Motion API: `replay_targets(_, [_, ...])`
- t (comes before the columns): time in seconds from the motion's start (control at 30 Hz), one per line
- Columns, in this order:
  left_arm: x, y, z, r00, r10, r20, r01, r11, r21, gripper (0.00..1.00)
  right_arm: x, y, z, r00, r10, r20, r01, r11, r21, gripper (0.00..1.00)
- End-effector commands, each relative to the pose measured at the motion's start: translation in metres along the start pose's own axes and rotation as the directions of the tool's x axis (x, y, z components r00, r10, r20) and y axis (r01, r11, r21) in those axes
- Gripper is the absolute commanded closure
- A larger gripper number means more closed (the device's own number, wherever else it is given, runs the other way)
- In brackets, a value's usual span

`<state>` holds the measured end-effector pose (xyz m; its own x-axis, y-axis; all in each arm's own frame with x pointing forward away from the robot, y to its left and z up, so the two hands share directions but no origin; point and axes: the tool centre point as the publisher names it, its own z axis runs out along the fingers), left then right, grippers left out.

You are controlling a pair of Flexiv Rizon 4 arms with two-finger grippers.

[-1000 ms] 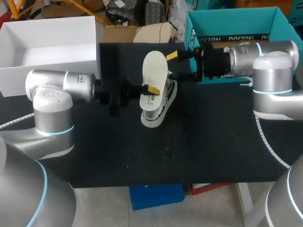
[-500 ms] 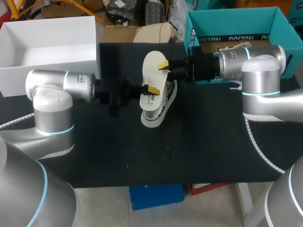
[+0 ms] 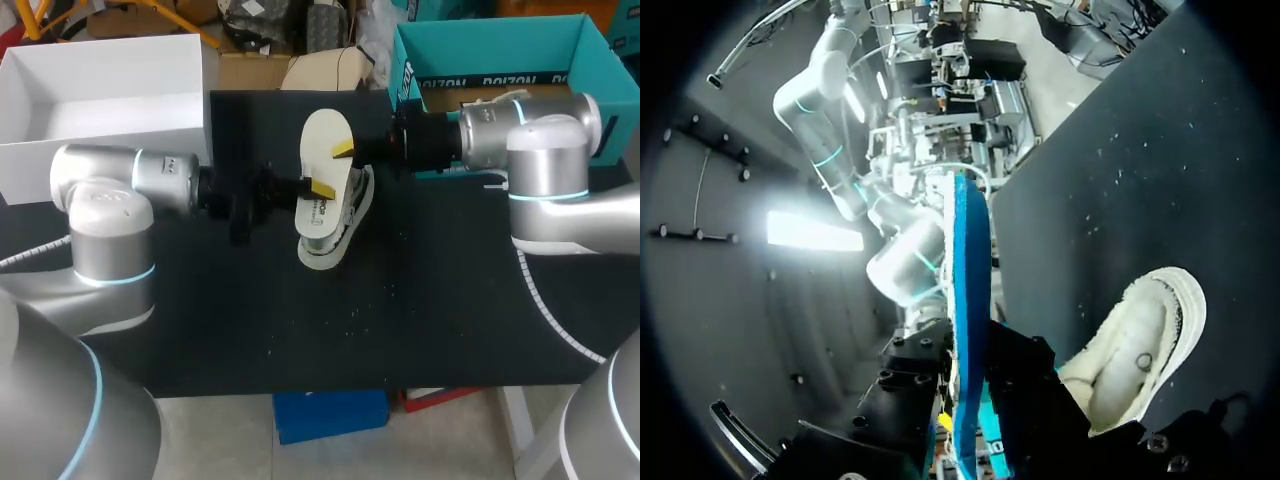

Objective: Take the shoe out of the shoebox, open the shoe tongue, remove and reinsert the insole, then place the shoe into the shoebox

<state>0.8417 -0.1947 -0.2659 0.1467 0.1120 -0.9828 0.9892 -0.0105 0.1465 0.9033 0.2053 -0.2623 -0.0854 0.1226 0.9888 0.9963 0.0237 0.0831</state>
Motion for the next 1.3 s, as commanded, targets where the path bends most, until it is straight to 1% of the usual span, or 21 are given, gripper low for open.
replay_targets(0.03, [-0.026,-0.031,-0.033,0.915,0.015,-0.403,-0.061,0.993,-0.104,0.0,0.0,0.0,0.001,1.0,0.0,0.001,0.0,1.0,0.0,1.0])
replay_targets(0.1, [-0.03,-0.039,-0.05,0.821,0.004,-0.57,-0.076,0.992,-0.103,0.0,0.0,0.0,0.001,1.0,0.0,0.001,0.0,1.0,0.0,1.0])
replay_targets(0.13, [-0.032,-0.042,-0.059,0.774,-0.015,-0.633,-0.069,0.992,-0.108,0.0,0.0,0.0,0.001,1.0,0.0,0.001,0.0,1.0,0.0,1.0])
replay_targets(0.2, [-0.037,-0.047,-0.072,0.677,-0.017,-0.736,-0.074,0.993,-0.09,0.0,0.0,0.0,0.001,1.0,0.0,0.001,0.0,1.0,0.0,1.0])
replay_targets(0.27, [-0.041,-0.049,-0.079,0.502,-0.014,-0.865,-0.09,0.994,-0.068,0.0,0.0,0.0,0.001,1.0,0.0,0.001,0.0,1.0,0.0,1.0])
replay_targets(0.3, [-0.043,-0.049,-0.081,0.437,-0.009,-0.899,-0.102,0.993,-0.059,0.0,0.0,0.0,0.001,1.0,0.0,0.001,0.0,1.0,0.0,1.0])
replay_targets(0.37, [-0.048,-0.048,-0.083,0.336,0.008,-0.942,-0.103,0.994,-0.028,0.0,0.0,0.0,0.001,1.0,0.0,0.001,0.0,1.0,0.0,1.0])
replay_targets(0.43, [-0.052,-0.046,-0.077,0.226,0.032,-0.974,-0.114,0.994,0.006,0.0,0.0,0.0,0.001,1.0,0.0,0.001,0.0,1.0,0.0,1.0])
replay_targets(0.47, [-0.054,-0.044,-0.073,0.198,0.048,-0.979,-0.121,0.992,0.024,0.0,0.0,0.0,0.001,1.0,0.0,0.001,0.0,1.0,0.0,1.0])
replay_targets(0.6, [-0.056,-0.037,-0.056,0.113,0.089,-0.99,-0.152,0.986,0.072,0.0,0.0,0.0,0.001,1.0,0.0,0.001,0.0,1.0,0.0,1.0])
replay_targets(0.73, [-0.058,-0.036,-0.039,0.029,0.126,-0.992,-0.151,0.981,0.12,0.0,0.0,0.0,0.001,1.0,0.0,0.001,0.0,1.0,0.0,1.0])
replay_targets(0.8, [-0.06,-0.037,-0.035,-0.014,0.134,-0.991,-0.151,0.979,0.135,0.0,0.0,0.0,0.001,1.0,0.0,0.001,0.0,1.0,0.0,1.0])
replay_targets(0.93, [-0.066,-0.038,-0.035,-0.096,0.135,-0.986,-0.146,0.978,0.148,0.0,0.0,0.0,0.001,1.0,0.0,0.001,0.0,1.0,0.0,1.0])
replay_targets(0.97, [-0.067,-0.038,-0.036,-0.06,0.136,-0.989,-0.146,0.979,0.144,0.0,0.0,0.0,0.001,1.0,0.0,0.001,0.0,1.0,0.0,1.0])
replay_targets(1.1, [-0.072,-0.038,-0.036,-0.001,0.138,-0.99,-0.148,0.98,0.136,0.0,0.0,0.0,0.001,1.0,0.0,0.001,0.0,1.0,0.0,1.0])
replay_targets(1.13, [-0.073,-0.038,-0.036,0.003,0.139,-0.99,-0.148,0.979,0.137,0.0,0.0,0.0,0.001,1.0,0.0,0.001,0.0,1.0,0.0,1.0])
replay_targets(1.2, [-0.075,-0.039,-0.035,0.044,0.149,-0.988,-0.144,0.979,0.141,0.0,0.0,0.0,0.001,1.0,0.0,0.001,0.0,1.0,0.0,1.0])
replay_targets(1.3, [-0.077,-0.039,-0.033,0.063,0.16,-0.985,-0.142,0.978,0.15,0.0,0.0,0.0,0.001,1.0,0.0,0.001,0.0,1.0,0.0,1.0])
